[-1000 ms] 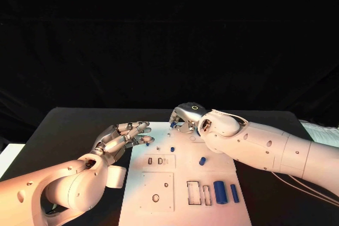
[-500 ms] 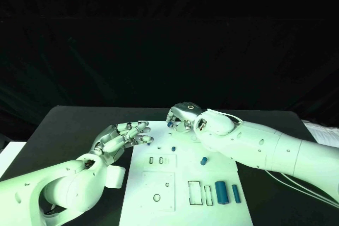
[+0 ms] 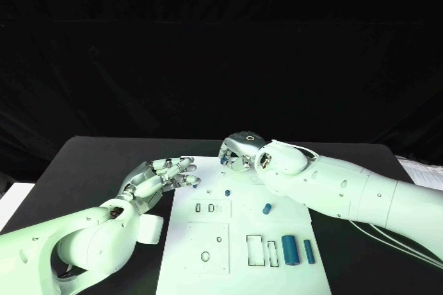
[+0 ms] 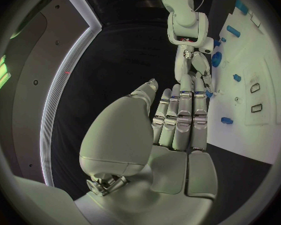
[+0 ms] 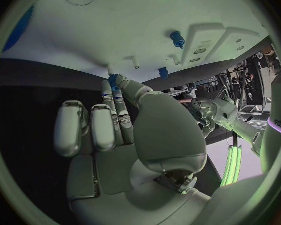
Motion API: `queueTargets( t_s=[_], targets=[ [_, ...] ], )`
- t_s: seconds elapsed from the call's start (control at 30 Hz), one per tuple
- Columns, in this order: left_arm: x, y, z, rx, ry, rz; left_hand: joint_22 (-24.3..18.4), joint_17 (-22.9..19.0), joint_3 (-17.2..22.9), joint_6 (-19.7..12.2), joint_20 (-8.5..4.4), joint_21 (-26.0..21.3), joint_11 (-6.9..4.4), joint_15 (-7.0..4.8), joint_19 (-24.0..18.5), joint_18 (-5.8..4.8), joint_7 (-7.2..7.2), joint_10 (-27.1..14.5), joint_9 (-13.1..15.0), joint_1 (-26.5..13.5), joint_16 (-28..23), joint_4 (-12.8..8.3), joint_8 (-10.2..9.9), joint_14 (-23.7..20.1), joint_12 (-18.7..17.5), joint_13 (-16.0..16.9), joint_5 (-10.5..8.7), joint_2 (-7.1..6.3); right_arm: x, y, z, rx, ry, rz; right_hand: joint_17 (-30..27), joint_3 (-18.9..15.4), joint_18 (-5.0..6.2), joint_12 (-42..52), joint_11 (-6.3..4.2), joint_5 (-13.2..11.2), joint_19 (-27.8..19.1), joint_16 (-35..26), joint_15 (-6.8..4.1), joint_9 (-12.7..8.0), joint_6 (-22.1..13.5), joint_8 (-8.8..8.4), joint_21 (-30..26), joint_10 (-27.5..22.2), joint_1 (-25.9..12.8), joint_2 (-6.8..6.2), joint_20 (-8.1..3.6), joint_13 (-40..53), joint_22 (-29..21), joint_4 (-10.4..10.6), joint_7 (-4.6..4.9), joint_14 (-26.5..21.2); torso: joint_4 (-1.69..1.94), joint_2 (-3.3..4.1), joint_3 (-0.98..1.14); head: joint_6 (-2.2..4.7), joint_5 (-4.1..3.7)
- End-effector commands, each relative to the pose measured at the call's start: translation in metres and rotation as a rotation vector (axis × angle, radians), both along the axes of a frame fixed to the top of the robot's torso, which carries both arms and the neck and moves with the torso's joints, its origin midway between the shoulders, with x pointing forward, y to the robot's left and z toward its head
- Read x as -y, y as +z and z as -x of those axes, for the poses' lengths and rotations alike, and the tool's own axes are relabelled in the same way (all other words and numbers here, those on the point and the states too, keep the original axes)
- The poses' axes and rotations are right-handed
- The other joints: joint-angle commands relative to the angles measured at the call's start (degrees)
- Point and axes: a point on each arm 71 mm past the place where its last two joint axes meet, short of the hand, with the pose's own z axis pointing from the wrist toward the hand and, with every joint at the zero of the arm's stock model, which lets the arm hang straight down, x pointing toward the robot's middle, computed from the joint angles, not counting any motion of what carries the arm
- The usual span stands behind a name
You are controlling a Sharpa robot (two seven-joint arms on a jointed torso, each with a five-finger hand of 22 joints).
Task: Assemble the parts on the task board
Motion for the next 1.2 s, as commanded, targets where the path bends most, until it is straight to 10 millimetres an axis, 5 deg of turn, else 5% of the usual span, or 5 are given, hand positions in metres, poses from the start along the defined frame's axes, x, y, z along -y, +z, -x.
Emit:
queueTargets(
  t_s=[0.03, 1.2],
  targets=[
    [0.0009, 0.0014, 0.0000, 0.005, -0.013, 0.010, -0.1, 0.1, 0.3, -0.3, 0.33, -0.3, -0.06, -0.07, -0.2, 0.69, 0.28, -0.3, 0.0, 0.4, -0.4, -0.1, -0.2, -0.4, -0.2, 0.0, -0.31, -0.14, 0.0055, -0.0079, -0.0003, -0.014, -0.036, 0.060, -0.1, 0.1, -0.39, 0.3, -0.69, 0.3, -0.1, 0.3, 0.26, 0.1, 0.2, 0.28, 0.3, 0.3, 0.2, -0.44, 0.46, 0.1, 0.1, 0.1, 0.14, 1.9, 0.02, 0.04, 0.02, -0.04, 0.02],
    [-0.0016, 0.0005, -0.0014, 0.002, -0.007, 0.005, -0.1, 0.2, 0.3, -0.3, 0.35, -0.3, -0.03, -0.06, -0.2, 0.69, 0.32, -0.4, 0.0, 0.4, -0.5, -0.2, -0.3, -0.3, -0.2, 0.0, -0.32, -0.17, 0.0046, -0.0067, 0.0056, 0.000, -0.017, 0.072, -0.1, 0.0, -0.36, 0.3, -0.76, 0.2, -0.2, 0.4, 0.23, 0.2, 0.2, 0.27, 0.4, 0.4, -0.5, -1.22, 0.48, 0.2, 0.2, 0.7, 0.01, 1.9, 0.21, 0.19, -0.12, -0.05, -0.18]
  ],
)
